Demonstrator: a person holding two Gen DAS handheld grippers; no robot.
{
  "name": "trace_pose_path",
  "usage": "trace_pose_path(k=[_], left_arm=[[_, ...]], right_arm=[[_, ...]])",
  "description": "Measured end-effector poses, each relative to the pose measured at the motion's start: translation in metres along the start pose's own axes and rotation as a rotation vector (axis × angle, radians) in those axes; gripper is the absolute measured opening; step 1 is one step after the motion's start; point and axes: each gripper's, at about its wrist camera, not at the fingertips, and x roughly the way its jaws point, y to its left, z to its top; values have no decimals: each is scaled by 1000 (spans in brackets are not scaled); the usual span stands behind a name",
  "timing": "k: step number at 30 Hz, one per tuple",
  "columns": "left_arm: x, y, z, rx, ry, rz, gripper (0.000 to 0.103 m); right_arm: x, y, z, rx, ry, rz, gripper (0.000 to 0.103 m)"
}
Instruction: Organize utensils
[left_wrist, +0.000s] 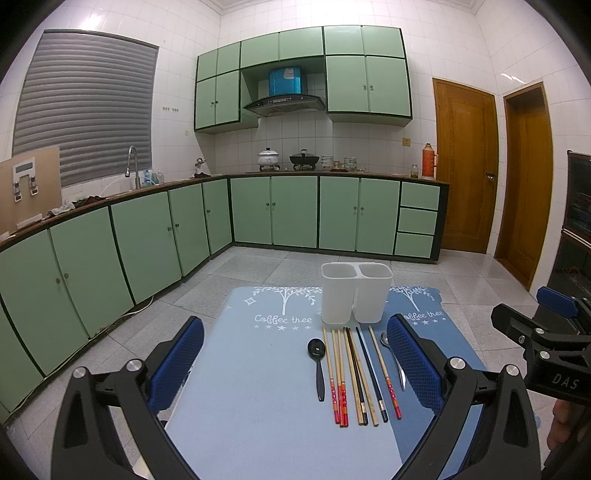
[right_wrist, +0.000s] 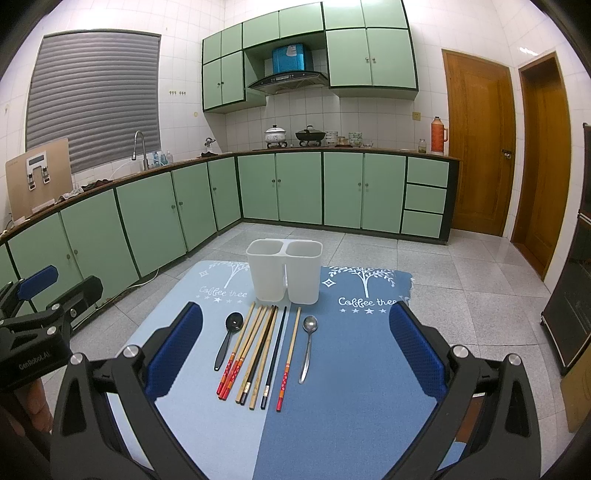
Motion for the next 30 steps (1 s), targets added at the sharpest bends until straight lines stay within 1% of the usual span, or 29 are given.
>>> trace_pose_path(k=[27, 30], left_arm=[[3, 5, 0, 1, -1, 5, 97], [7, 11, 0, 0, 2, 8, 97]], right_arm=[[2, 1, -1, 2, 3, 0, 98], [3, 1, -1, 3, 5, -2, 98]])
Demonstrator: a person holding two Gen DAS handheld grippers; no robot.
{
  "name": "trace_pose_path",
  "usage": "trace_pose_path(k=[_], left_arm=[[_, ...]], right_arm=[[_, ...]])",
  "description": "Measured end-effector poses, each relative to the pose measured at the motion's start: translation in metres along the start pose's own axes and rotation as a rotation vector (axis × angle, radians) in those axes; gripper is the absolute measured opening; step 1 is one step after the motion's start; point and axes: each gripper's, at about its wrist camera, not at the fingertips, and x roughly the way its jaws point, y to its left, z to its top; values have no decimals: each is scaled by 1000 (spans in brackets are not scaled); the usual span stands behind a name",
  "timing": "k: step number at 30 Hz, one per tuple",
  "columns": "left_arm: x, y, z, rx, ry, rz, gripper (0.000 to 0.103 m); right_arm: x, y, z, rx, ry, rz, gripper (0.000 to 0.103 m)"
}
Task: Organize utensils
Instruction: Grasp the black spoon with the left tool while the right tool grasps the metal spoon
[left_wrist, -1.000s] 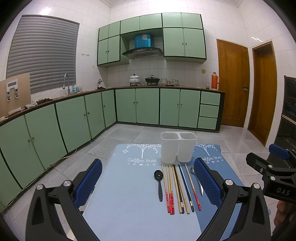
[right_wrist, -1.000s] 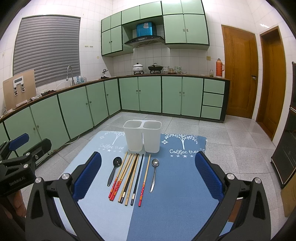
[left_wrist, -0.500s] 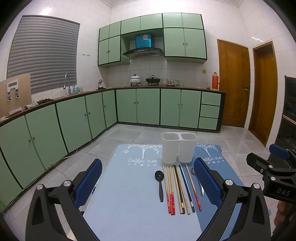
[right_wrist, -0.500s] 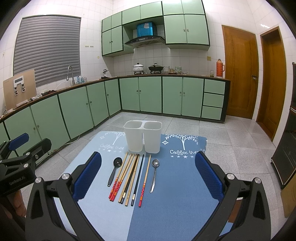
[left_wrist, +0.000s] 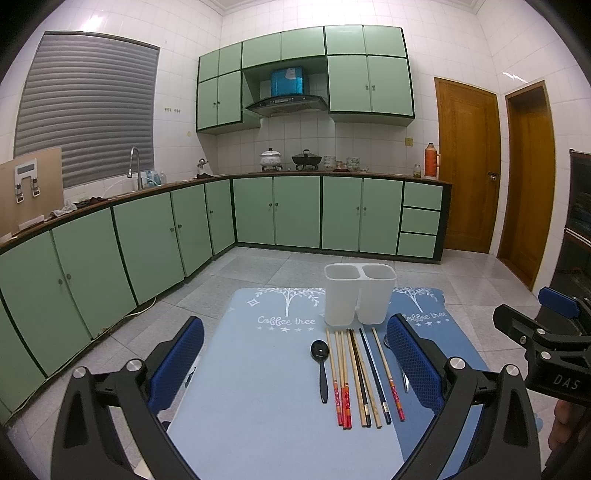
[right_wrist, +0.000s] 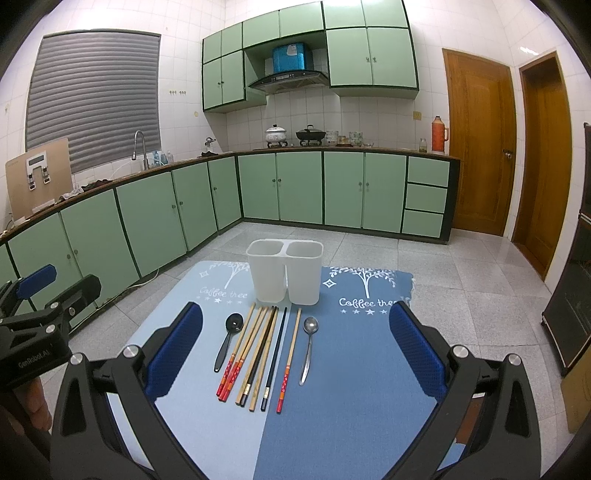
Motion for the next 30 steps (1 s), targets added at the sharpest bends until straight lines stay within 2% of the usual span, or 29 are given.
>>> trace_pose_path(k=[9, 13, 19, 30], left_arm=[[14, 3, -1, 3, 23, 12, 97], [34, 4, -5, 14, 52, 29, 97], [85, 6, -12, 45, 136, 58, 97], [210, -2, -34, 50, 347, 41, 96]], right_arm=[[19, -3, -2, -3, 26, -16, 98], [35, -8, -7, -6, 53, -35, 98], [81, -17, -10, -19, 130, -54, 98], [202, -42, -21, 53, 361, 26, 96]])
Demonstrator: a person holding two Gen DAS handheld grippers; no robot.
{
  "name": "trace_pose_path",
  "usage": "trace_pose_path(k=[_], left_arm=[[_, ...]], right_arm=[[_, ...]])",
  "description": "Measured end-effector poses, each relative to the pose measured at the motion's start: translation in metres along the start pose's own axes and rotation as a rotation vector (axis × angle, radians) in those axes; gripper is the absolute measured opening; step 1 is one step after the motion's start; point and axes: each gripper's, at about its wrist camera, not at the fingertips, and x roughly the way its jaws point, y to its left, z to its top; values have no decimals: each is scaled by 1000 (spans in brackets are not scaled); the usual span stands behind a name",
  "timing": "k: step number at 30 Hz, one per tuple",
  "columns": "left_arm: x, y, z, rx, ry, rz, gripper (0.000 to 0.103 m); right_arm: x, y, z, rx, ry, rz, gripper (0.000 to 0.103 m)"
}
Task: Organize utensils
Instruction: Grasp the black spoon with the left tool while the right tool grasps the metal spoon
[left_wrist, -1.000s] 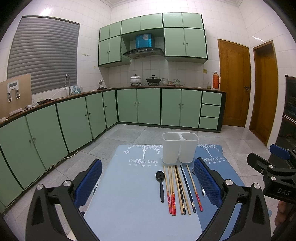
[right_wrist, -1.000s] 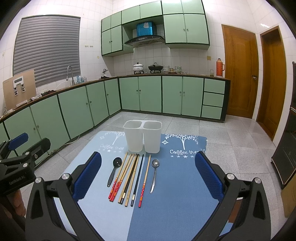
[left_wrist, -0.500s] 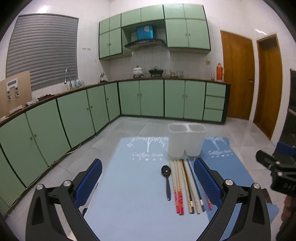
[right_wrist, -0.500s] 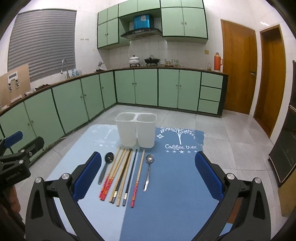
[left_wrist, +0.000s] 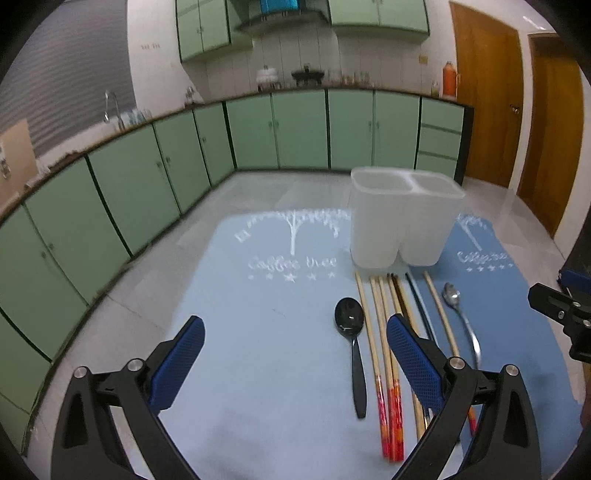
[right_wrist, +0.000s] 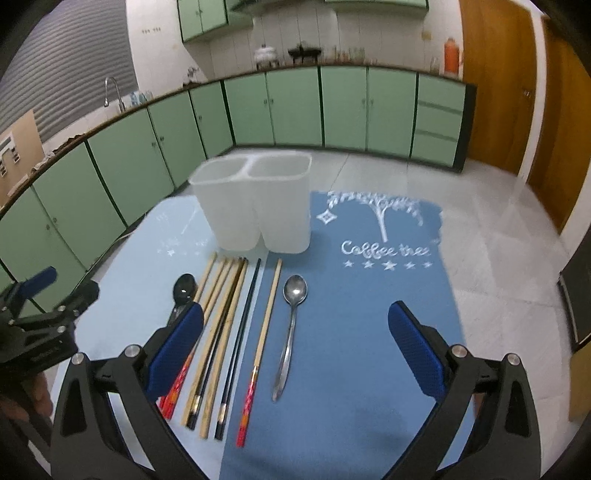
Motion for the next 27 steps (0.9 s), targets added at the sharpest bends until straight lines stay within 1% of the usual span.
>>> trace_pose_path(k=[4, 6, 7, 8, 12, 13, 17, 24, 26, 27], left_arm=[[40, -9, 4, 0, 74, -14, 94], [54, -15, 5, 10, 98, -18, 94], [63, -17, 5, 12, 113, -20, 94], [69, -18, 5, 12, 126, -24, 94], [95, -21, 4, 5, 168, -25, 94], [100, -22, 4, 4, 178, -27, 94], [113, -25, 3, 8, 200, -28, 93], [127, -30, 1, 4, 227, -33, 92], [130, -30, 0, -1, 236, -40, 91], [130, -31, -1, -6, 237, -49, 91]], right_arm=[[34, -1, 9, -10, 54, 4, 93], [50, -1, 10, -19, 83, 11, 88], [55, -1, 11, -21, 96, 15, 83], [62, -1, 11, -22, 111, 21, 80], [83, 2, 12, -33, 148, 29, 78], [90, 1, 13, -36, 158, 29, 76], [107, -1, 13, -33, 196, 35, 67], [125, -4, 13, -23, 238, 41, 56], [131, -6, 13, -22, 252, 42, 52], [133, -6, 12, -19, 257, 42, 51]])
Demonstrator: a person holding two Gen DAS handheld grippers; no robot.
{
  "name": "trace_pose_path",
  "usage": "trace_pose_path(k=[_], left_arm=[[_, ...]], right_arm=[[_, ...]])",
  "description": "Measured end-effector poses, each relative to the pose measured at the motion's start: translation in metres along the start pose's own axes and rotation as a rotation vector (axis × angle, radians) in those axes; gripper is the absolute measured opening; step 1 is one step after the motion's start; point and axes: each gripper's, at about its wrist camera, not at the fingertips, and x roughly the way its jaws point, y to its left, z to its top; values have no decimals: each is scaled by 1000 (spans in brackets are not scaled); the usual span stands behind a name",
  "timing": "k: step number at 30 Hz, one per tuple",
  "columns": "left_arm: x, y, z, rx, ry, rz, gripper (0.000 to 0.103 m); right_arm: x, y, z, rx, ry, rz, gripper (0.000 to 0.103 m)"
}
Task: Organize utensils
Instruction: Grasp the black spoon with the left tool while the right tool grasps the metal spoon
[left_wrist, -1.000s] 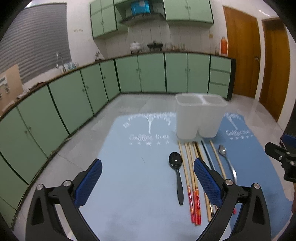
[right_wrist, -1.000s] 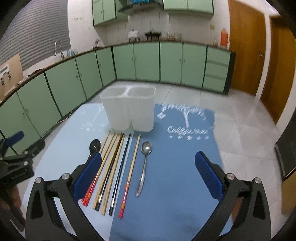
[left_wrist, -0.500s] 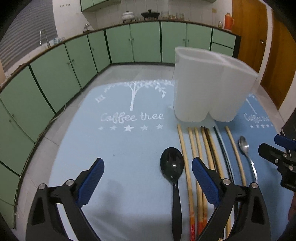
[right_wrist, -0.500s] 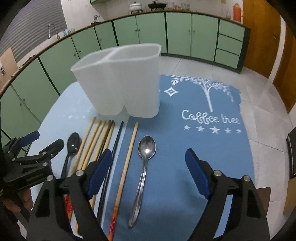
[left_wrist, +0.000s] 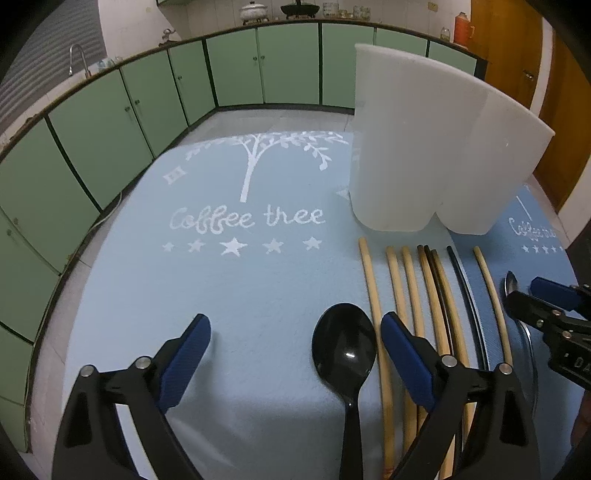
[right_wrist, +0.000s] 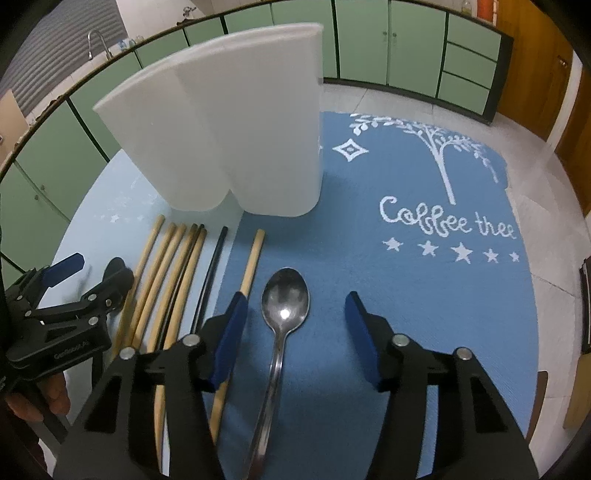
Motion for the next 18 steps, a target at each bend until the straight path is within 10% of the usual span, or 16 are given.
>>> trace_pose_path(k=[10, 18], left_arm=[[2, 3, -3, -12, 19, -65, 84], [-5, -5, -3, 40, -14, -121, 45]], right_arm=[[6, 4, -1, -11, -8, -17, 39], [4, -3, -2, 16, -15, 5, 28]])
